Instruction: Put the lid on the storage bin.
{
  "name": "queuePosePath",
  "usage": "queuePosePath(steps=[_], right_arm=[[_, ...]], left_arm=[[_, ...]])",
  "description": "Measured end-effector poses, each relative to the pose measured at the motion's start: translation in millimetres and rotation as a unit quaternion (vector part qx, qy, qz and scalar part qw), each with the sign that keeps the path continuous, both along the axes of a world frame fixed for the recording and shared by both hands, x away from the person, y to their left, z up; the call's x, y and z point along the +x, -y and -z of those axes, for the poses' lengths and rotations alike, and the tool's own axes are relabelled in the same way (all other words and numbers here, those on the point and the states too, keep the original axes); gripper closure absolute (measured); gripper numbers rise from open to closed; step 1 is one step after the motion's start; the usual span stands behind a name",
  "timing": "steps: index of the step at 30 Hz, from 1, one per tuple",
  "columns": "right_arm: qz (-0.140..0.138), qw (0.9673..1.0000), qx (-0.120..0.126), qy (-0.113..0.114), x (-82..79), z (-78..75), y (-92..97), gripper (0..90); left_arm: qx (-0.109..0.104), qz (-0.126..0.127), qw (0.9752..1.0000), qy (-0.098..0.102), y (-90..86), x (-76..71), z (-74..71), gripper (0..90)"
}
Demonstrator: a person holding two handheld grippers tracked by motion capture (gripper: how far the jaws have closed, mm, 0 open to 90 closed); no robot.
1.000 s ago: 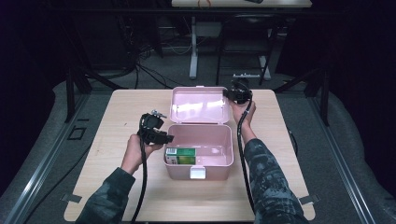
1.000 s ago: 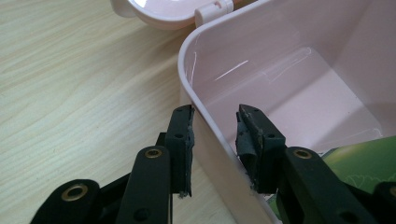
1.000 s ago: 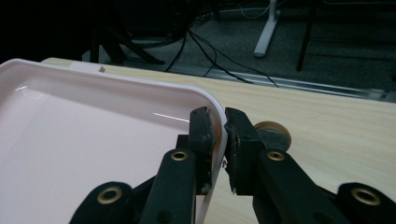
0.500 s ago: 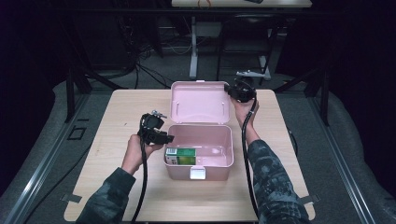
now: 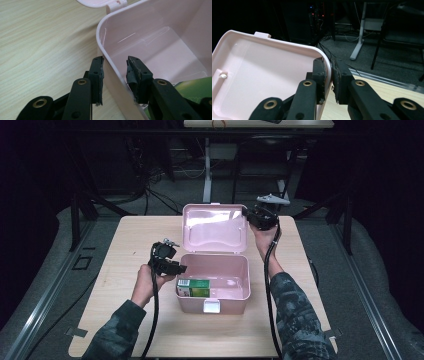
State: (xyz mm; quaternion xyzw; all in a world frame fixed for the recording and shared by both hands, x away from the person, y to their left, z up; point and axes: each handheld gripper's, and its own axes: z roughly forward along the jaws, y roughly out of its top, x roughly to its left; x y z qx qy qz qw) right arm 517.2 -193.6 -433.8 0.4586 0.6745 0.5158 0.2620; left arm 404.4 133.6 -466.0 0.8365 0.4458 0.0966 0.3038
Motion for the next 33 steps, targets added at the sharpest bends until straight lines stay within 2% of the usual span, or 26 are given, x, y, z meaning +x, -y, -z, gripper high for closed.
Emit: queuePosePath(steps=[15,33], right_arm=[[-0.028,0.9984,-0.013,0.047,-17.7,-13.0,4.2,80.9],[-0.051,0.9944,-0.040,0.083,-39.8,-28.6,6.8,81.0]], left_arm=[[0.005,-0.009,0.9999,-0.001,2.6,-1.7,0.5,66.4],[0.004,-0.017,0.9998,0.001,4.0,-2.8,1.5,66.9]])
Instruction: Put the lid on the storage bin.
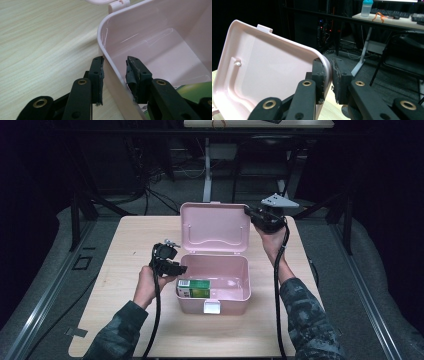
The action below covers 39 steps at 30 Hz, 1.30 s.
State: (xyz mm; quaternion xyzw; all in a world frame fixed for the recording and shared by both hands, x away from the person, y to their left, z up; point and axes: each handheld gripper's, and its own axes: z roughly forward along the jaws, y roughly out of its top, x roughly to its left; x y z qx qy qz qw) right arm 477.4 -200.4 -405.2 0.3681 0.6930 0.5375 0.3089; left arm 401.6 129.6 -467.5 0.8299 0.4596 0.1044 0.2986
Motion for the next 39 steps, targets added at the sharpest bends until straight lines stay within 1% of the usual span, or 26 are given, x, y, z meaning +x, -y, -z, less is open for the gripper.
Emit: queuePosePath(steps=[6,8,12,14,22,25,26,29,30,39], right_arm=[[-0.006,0.9999,-0.006,0.013,-8.8,-3.9,0.2,80.9],[-0.008,0.9997,-0.011,0.020,-12.5,-4.9,0.3,80.8],[-0.012,0.9993,-0.012,0.034,-20.5,-6.6,0.4,80.5],[-0.013,0.9988,-0.018,0.043,-25.5,-7.2,0.5,80.4],[-0.023,0.9975,-0.026,0.062,-39.4,-9.3,3.1,79.6],[-0.026,0.9974,-0.029,0.061,-41.5,-10.1,3.5,79.3],[-0.030,0.9970,-0.034,0.063,-44.1,-11.3,3.8,79.1],[-0.033,0.9966,-0.038,0.065,-46.4,-13.0,3.6,78.8],[-0.036,0.9962,-0.043,0.066,-49.1,-14.4,3.0,78.6],[-0.047,0.9950,-0.055,0.069,-58.3,-17.2,4.7,77.6]], left_arm=[[0.001,-0.001,1.0000,0.001,0.2,-0.1,0.2,66.9],[0.001,-0.001,1.0000,0.001,0.2,-0.2,0.3,66.9],[0.001,-0.002,1.0000,0.002,0.4,-0.3,0.4,67.0],[0.000,-0.003,1.0000,0.002,0.5,-0.4,0.5,67.0],[-0.002,-0.007,1.0000,0.002,1.8,-1.2,0.8,67.6],[-0.004,-0.007,1.0000,0.002,1.6,-1.1,0.9,67.6],[-0.004,-0.007,1.0000,0.002,1.5,-1.1,0.9,67.6],[-0.004,-0.006,1.0000,0.002,1.3,-1.1,0.9,67.6],[-0.004,-0.006,1.0000,0.002,1.2,-1.1,0.9,67.4],[-0.005,-0.007,1.0000,0.002,1.8,-1.3,1.1,66.9]])
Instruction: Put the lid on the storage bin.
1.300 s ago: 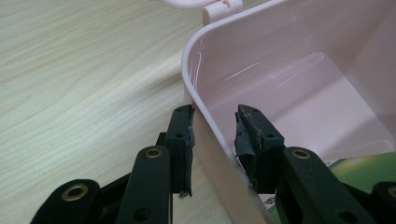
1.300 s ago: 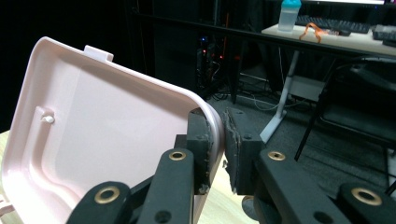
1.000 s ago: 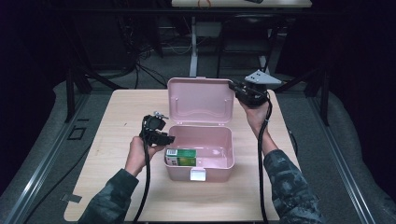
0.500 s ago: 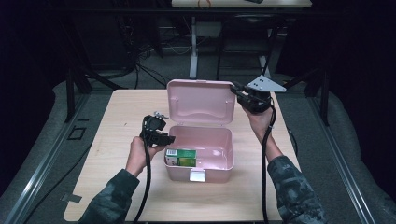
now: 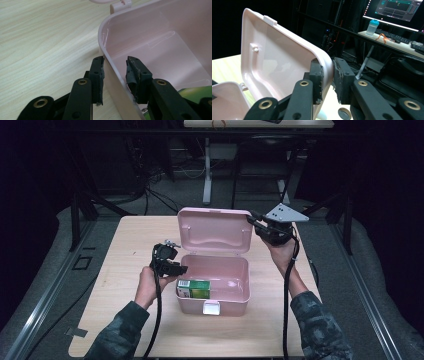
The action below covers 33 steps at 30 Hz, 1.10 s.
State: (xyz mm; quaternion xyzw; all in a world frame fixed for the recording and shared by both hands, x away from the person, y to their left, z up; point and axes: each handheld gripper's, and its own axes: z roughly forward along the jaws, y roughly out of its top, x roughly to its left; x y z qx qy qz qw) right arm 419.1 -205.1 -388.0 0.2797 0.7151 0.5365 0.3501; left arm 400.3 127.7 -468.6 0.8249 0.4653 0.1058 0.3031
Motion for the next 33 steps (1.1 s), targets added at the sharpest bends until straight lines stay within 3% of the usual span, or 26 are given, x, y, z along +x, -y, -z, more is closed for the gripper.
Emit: queuePosePath(steps=[21,33], right_arm=[[-0.029,0.9995,-0.013,-0.008,-21.7,-4.9,5.1,74.4],[-0.046,0.9986,-0.017,-0.020,-33.0,-7.1,7.5,71.6]], left_arm=[[-0.004,0.006,1.0000,-0.002,0.5,-0.5,0.0,64.3],[-0.020,0.015,0.9997,-0.007,-2.9,-0.5,-0.2,60.4]])
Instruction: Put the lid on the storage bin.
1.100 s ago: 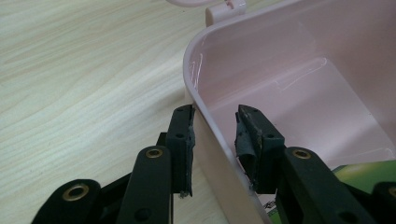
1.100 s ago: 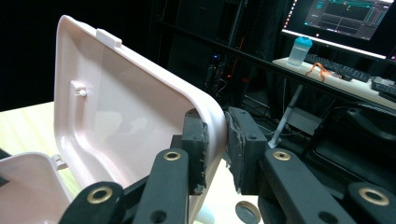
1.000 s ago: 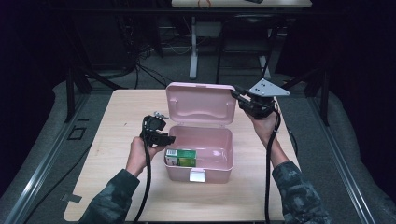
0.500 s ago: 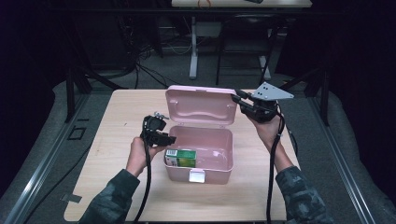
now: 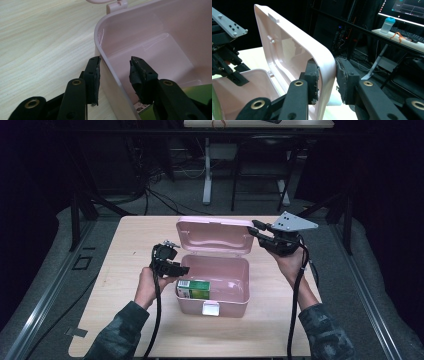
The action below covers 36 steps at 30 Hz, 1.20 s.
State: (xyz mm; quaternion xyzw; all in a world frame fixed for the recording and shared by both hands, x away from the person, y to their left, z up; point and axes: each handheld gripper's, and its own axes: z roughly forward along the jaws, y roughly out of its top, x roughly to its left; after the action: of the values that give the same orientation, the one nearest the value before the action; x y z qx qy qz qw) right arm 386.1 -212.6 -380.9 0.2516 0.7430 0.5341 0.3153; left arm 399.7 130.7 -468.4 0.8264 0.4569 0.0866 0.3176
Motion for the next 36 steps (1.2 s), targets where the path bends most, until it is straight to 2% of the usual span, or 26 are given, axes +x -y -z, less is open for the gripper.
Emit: queuePosePath(steps=[12,20,28,36], right_arm=[[-0.012,0.9998,0.000,-0.018,-14.5,0.6,1.2,68.7],[-0.016,0.9991,-0.002,-0.039,-24.7,1.3,2.6,67.3],[-0.020,0.9978,0.000,-0.063,-34.9,3.0,3.3,65.9],[-0.019,0.9974,0.003,-0.070,-41.8,3.9,4.8,66.7]], left_arm=[[-0.018,0.013,0.9998,0.003,-4.7,-1.5,-2.8,55.7],[-0.021,0.015,0.9997,0.002,-6.7,-3.0,-4.0,57.5],[-0.025,0.018,0.9995,0.010,-9.3,-6.2,-8.1,57.2],[-0.030,0.024,0.9991,0.019,-13.3,-12.7,-14.8,59.3]])
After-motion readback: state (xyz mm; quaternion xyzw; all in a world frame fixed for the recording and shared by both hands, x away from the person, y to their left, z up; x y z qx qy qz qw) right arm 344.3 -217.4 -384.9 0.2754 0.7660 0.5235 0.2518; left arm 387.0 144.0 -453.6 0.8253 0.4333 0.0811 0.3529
